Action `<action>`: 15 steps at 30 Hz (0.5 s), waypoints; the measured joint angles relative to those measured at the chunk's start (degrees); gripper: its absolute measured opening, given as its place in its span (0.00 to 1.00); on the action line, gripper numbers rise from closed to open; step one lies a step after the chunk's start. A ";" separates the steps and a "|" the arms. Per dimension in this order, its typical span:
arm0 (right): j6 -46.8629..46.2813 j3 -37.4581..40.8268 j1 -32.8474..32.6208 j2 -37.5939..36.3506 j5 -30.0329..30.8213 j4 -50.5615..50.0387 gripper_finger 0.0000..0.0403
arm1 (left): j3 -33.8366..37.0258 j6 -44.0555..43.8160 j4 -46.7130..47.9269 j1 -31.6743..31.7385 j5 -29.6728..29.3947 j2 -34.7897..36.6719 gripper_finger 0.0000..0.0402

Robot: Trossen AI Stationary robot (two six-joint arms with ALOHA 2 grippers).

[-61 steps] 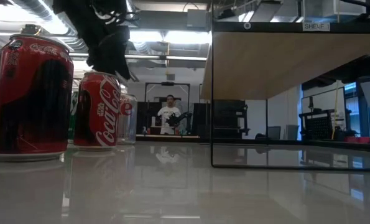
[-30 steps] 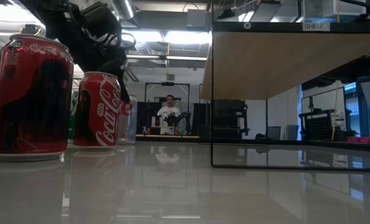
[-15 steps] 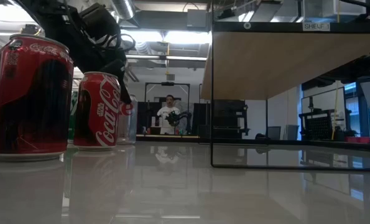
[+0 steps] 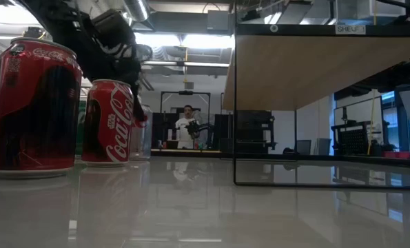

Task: Place canned beverage on shelf
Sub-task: Put the top silver soda can on the shelf

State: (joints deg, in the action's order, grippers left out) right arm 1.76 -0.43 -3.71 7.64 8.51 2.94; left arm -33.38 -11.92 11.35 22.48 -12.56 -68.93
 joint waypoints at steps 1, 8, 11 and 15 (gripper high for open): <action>0.00 0.00 0.01 0.00 0.00 0.00 0.00 | 0.02 -0.01 -0.78 0.00 0.04 -0.63 0.92; 0.00 0.00 -0.01 0.00 0.00 0.00 0.00 | -0.09 -0.01 -2.27 0.00 -0.06 -1.99 0.90; 0.00 0.00 0.01 0.00 0.00 -0.01 0.00 | -0.09 0.00 -2.35 0.00 -0.13 -1.90 0.85; 0.00 0.00 0.00 0.00 0.00 -0.01 0.00 | -0.09 -0.03 -2.42 0.00 -0.11 -1.84 0.75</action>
State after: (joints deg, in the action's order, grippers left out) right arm 1.76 -0.43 -3.72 7.64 8.51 2.93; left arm -33.47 -11.94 8.93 22.48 -12.67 -70.76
